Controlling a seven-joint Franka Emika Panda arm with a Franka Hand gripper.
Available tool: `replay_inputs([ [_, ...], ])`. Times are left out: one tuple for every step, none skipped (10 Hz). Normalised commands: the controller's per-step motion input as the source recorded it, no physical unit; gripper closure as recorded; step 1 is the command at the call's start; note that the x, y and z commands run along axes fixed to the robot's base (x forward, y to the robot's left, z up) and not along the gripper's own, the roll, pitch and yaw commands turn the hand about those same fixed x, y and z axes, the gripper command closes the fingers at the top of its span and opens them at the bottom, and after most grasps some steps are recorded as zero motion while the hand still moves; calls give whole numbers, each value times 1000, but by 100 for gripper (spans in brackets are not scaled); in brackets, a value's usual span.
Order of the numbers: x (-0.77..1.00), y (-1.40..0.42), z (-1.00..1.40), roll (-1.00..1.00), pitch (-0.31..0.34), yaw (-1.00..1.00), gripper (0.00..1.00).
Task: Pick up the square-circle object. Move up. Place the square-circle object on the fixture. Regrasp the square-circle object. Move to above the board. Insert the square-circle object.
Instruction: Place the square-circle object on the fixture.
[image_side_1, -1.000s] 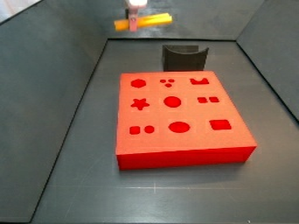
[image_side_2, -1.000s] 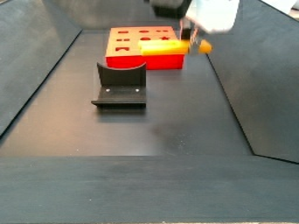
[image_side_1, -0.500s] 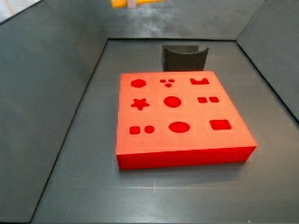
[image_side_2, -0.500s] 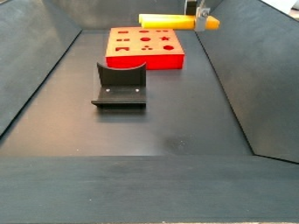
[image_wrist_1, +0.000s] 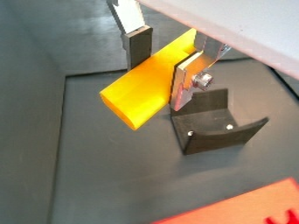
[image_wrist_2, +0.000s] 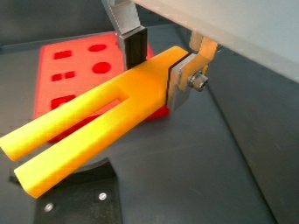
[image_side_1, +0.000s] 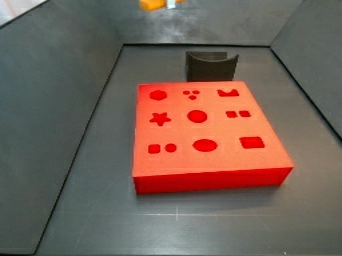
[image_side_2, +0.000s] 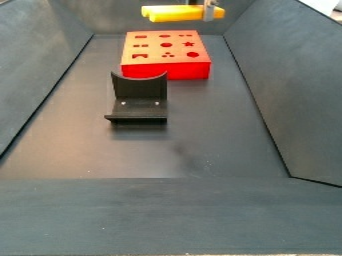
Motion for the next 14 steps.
replay_inputs([
  [1000, -224, 30, 0, -22, 1000, 100],
  [1000, -175, 15, 2, -16, 1000, 100],
  [1000, -150, 8, 2, -12, 1000, 100],
  [1000, -124, 1, 4, -7, 1000, 100],
  [889, -82, -5, 7, 0, 1000, 100],
  [780, -59, -11, 9, 7, 1000, 100],
  [666, -39, -13, 12, 15, 1000, 100],
  [524, -29, -12, 16, 29, 1000, 100],
  [419, -25, -15, 20, 43, 1000, 100],
  [855, 371, -211, -1000, 112, 423, 100],
  [701, 355, -194, -1000, 117, 315, 100],
  [646, 295, -155, -1000, 118, 289, 100],
  [511, 139, -74, -1000, 130, 268, 100],
  [369, 85, -26, -1000, 157, 255, 100],
])
